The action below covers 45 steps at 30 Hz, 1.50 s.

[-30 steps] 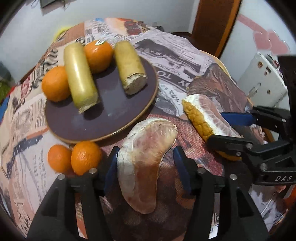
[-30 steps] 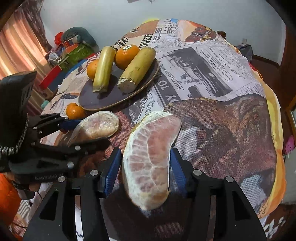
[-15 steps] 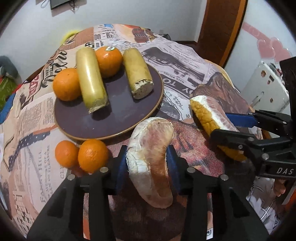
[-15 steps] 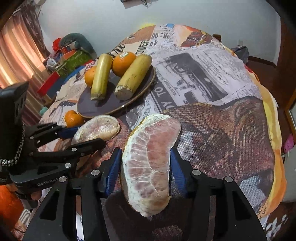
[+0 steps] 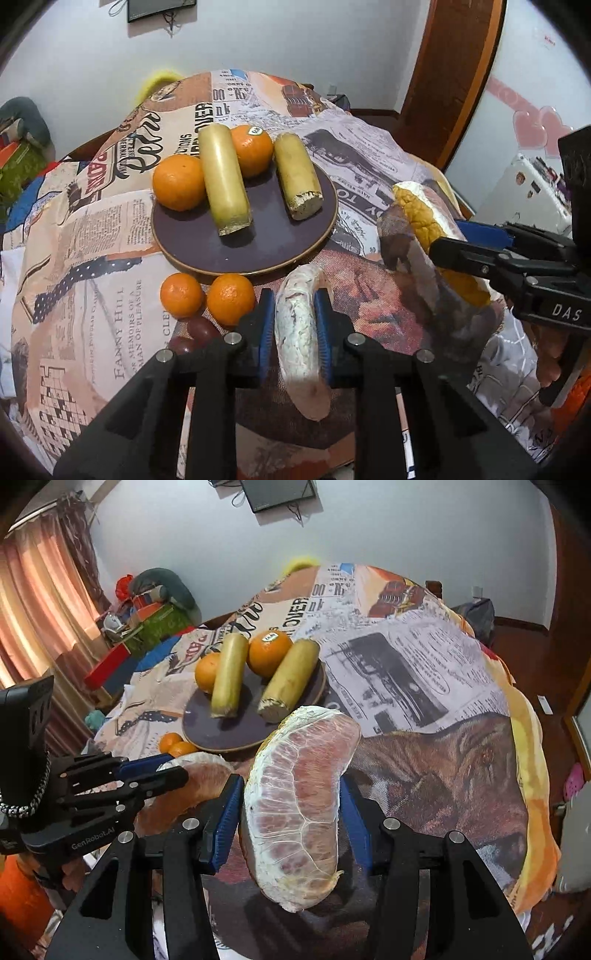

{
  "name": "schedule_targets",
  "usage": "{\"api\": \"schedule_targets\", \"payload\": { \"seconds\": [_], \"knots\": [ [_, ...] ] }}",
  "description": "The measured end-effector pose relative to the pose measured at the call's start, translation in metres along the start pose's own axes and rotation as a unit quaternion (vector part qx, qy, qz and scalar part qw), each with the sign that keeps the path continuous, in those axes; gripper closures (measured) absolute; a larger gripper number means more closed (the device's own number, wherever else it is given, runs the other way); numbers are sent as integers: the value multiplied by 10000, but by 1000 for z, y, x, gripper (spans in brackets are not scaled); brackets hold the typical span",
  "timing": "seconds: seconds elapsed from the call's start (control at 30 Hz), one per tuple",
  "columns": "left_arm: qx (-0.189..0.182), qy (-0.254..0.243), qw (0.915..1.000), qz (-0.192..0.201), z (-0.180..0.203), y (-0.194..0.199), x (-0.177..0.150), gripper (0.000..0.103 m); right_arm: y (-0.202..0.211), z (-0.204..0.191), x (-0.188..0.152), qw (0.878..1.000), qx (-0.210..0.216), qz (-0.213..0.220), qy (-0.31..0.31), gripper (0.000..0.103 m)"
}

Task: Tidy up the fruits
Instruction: 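Lift both pomelo segments off the cloth and carry them over the grey plate, then lower both pomelo segments onto the plate beside the yellow cylinders and open both grippers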

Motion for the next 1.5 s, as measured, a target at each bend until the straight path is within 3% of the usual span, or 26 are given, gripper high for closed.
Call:
{"api": "schedule_targets", "payload": {
  "seconds": [0.73, 1.5],
  "knots": [
    [179, 263, 9958, 861, -30, 38, 62, 82, -6, -14, 49, 9988, 44, 440, 197, 55],
    [112, 651, 9927, 1005, -69, -2, 122, 82, -61, -16, 103, 9983, 150, 492, 275, 54]
  ]
}}
Point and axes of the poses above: each gripper's, at about its wrist camera, not at the fingertips, and y roughly against the way its jaws point, z to its right, x to its top, the point moved 7 cm from there along -y, roughly the way its jaws point, and after that the axes turned 13 degrees about y, right-handed, at the moved point
